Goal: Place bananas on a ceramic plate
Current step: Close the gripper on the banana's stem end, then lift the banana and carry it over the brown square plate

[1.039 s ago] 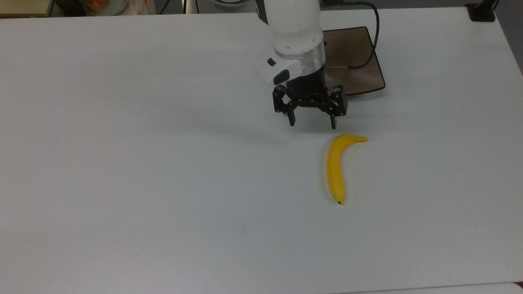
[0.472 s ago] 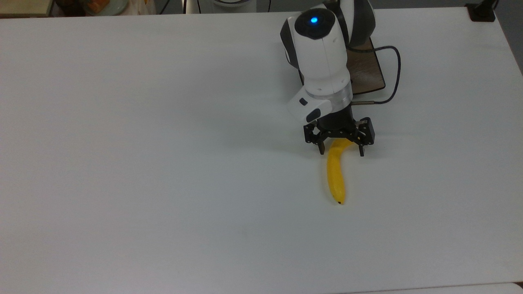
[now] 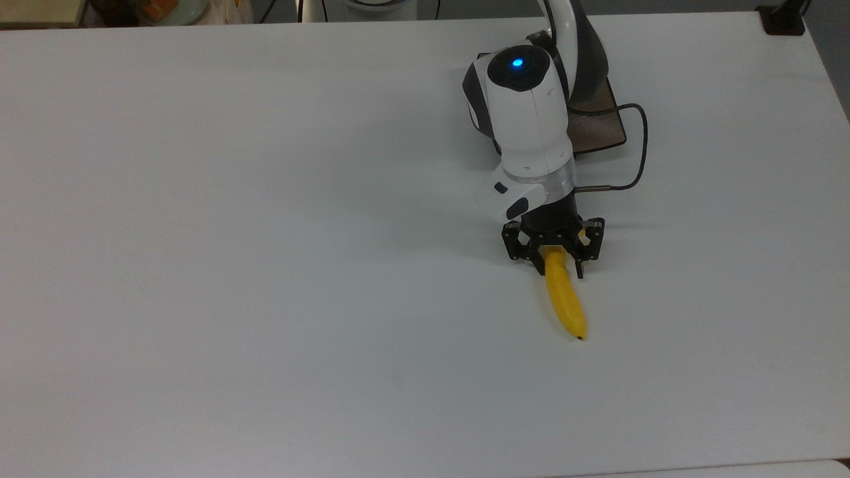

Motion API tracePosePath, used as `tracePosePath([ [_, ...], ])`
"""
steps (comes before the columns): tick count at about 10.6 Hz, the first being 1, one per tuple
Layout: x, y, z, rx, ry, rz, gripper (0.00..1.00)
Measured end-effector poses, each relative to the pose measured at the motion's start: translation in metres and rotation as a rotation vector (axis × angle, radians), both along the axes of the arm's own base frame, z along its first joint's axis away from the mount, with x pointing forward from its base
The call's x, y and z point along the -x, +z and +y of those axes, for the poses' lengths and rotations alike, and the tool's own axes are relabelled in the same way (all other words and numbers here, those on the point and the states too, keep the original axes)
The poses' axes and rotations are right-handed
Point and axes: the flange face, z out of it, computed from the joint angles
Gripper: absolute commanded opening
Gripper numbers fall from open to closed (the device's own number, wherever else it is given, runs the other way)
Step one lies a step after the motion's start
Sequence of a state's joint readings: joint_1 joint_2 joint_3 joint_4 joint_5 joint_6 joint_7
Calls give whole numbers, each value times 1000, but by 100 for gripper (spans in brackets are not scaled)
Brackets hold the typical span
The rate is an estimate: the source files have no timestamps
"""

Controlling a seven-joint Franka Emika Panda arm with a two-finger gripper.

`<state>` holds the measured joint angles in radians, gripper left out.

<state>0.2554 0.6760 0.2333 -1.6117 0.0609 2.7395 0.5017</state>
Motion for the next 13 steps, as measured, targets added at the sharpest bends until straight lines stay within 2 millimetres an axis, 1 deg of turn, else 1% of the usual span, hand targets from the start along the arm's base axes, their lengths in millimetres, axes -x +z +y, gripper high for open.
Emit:
tracePosePath([
  [4,-4,2,-2,11,7,-17,1],
  [5,-8,5,-7,8,-2,-23,0],
  [6,-13,13,-11,2,-12,-37,0],
  [7,-19,28,-16,-11,-30,-56,0],
  [8,-22,48,-21,-25,-50,-80,0],
  [9,-20,77,-24,-27,-61,-81,0],
  [11,-3,112,-31,47,-32,51,0],
  [13,23,150,-48,144,19,199,1],
])
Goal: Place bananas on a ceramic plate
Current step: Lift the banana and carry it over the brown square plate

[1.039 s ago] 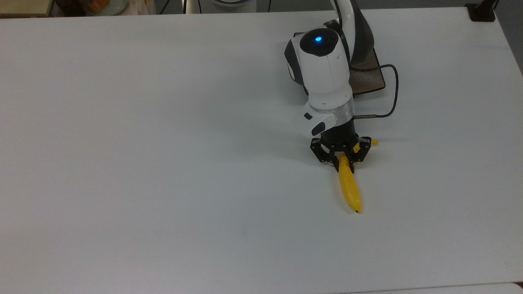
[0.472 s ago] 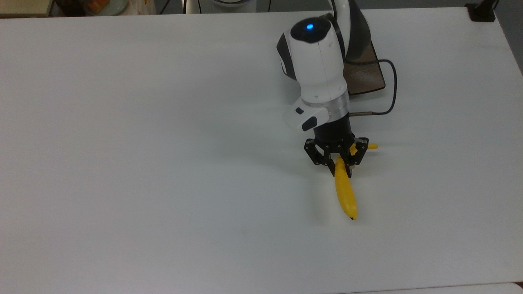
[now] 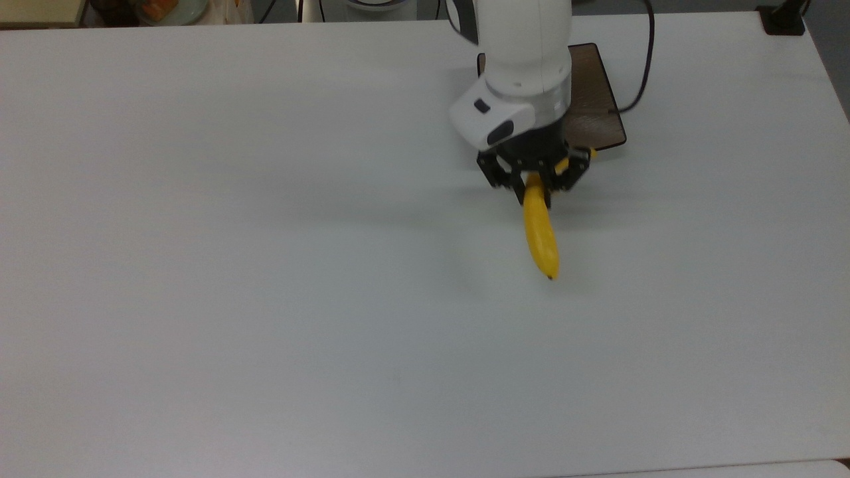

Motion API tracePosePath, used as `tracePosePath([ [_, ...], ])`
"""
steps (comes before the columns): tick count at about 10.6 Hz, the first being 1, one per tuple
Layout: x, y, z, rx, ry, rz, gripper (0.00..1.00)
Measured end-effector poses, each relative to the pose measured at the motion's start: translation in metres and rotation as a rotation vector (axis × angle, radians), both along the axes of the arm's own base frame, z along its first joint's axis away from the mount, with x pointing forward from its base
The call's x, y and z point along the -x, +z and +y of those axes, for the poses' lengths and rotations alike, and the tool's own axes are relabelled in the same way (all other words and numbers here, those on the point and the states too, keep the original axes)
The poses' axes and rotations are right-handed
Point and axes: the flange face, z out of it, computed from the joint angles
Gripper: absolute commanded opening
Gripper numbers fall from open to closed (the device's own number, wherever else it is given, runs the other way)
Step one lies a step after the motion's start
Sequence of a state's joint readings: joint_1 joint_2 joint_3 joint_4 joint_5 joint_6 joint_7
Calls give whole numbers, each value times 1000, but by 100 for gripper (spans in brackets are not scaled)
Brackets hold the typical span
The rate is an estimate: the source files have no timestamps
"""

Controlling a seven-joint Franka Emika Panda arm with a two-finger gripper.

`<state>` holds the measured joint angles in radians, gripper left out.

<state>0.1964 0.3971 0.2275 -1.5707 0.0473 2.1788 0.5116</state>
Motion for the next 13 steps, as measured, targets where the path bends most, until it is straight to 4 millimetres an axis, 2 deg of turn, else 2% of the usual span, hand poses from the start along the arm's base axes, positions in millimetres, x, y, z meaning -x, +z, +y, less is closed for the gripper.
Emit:
tracePosePath([
  [2,29,24,-10,74,72,121,2],
  [3,43,26,-11,104,111,183,2],
  [6,85,9,2,105,262,393,2],
  [7,97,4,8,96,302,437,16],
  [8,108,-2,19,97,333,463,73],
  [9,118,-7,30,102,357,474,100],
  [11,132,-12,47,113,365,493,100],
  [13,133,-10,49,117,339,494,100],
])
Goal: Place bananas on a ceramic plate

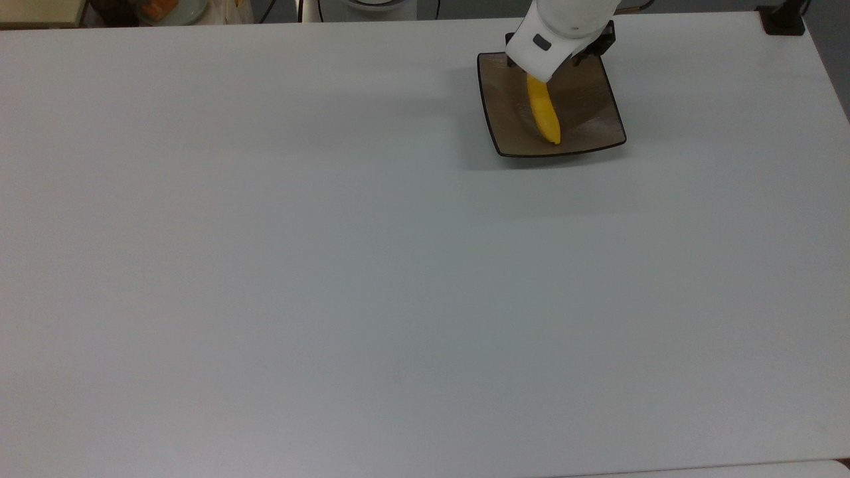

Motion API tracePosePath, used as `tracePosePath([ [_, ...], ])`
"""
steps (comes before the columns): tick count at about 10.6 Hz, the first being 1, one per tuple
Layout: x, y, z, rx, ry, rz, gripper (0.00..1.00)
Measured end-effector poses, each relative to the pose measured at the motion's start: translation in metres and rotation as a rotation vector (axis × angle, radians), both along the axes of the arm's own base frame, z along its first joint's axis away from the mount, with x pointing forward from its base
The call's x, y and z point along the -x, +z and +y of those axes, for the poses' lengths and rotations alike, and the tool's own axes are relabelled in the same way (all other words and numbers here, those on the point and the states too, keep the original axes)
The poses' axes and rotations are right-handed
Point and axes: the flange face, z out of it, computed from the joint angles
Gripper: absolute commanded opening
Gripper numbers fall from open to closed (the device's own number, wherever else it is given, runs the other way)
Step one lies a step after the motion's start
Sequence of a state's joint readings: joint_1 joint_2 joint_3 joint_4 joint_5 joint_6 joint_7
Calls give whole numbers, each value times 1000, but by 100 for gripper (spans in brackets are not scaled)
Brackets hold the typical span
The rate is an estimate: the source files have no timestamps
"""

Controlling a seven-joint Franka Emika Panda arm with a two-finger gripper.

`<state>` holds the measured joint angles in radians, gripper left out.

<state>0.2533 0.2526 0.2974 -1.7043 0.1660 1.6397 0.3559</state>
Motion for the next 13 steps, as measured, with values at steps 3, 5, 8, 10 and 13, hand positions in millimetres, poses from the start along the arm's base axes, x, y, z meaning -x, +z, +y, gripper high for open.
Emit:
tracePosePath([
  [3,-8,7,-11,95,47,-100,100],
  [5,-14,11,-16,162,90,-178,100],
  [8,-40,28,-39,147,45,-306,100],
  [10,-66,50,-82,130,-36,-401,100],
  [13,-75,83,-132,140,-112,-457,100],
])
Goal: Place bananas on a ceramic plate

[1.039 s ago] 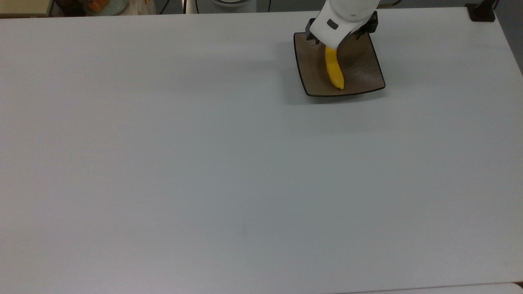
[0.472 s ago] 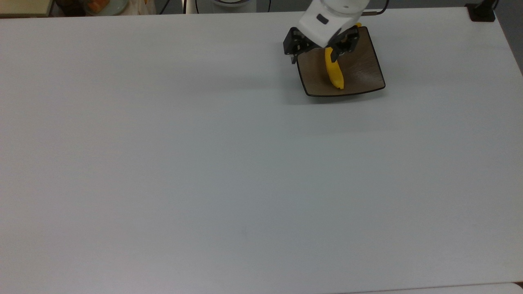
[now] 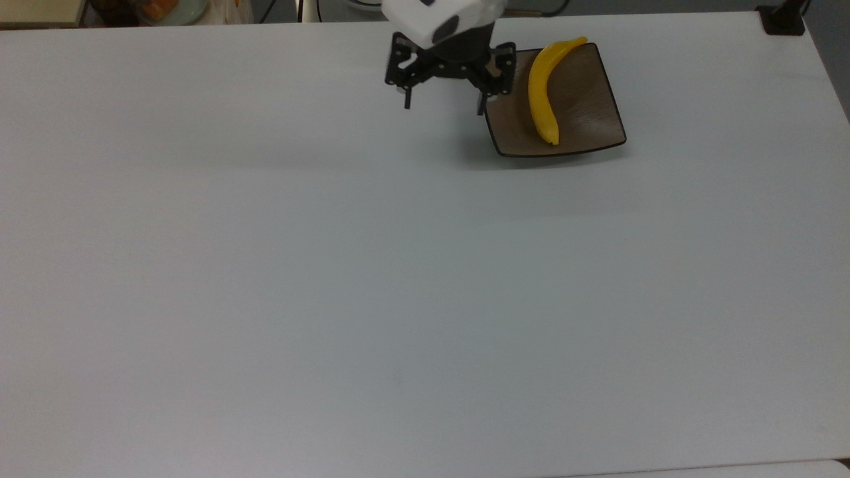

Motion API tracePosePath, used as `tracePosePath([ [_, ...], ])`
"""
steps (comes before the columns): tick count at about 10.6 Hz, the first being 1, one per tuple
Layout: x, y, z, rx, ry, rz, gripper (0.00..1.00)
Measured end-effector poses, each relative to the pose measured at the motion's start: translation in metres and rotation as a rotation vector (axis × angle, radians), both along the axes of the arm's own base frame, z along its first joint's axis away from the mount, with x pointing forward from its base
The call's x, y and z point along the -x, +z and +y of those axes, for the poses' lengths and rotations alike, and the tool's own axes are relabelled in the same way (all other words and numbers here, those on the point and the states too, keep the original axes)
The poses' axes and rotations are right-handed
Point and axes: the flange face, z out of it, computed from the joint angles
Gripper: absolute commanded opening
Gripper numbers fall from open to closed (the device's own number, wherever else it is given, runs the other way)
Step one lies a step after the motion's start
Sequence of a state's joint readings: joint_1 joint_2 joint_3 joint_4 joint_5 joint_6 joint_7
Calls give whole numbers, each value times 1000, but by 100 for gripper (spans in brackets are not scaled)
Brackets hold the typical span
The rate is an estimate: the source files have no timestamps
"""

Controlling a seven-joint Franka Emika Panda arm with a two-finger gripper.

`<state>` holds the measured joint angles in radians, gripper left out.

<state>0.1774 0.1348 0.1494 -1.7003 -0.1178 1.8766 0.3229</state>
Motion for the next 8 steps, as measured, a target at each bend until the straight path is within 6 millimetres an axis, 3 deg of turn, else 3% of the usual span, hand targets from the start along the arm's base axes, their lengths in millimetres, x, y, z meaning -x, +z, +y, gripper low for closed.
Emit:
tracePosePath([
  [2,1,14,-39,20,12,13,100],
  [4,-3,14,-71,10,-8,28,100],
  [8,-7,17,-106,-68,-67,39,100],
])
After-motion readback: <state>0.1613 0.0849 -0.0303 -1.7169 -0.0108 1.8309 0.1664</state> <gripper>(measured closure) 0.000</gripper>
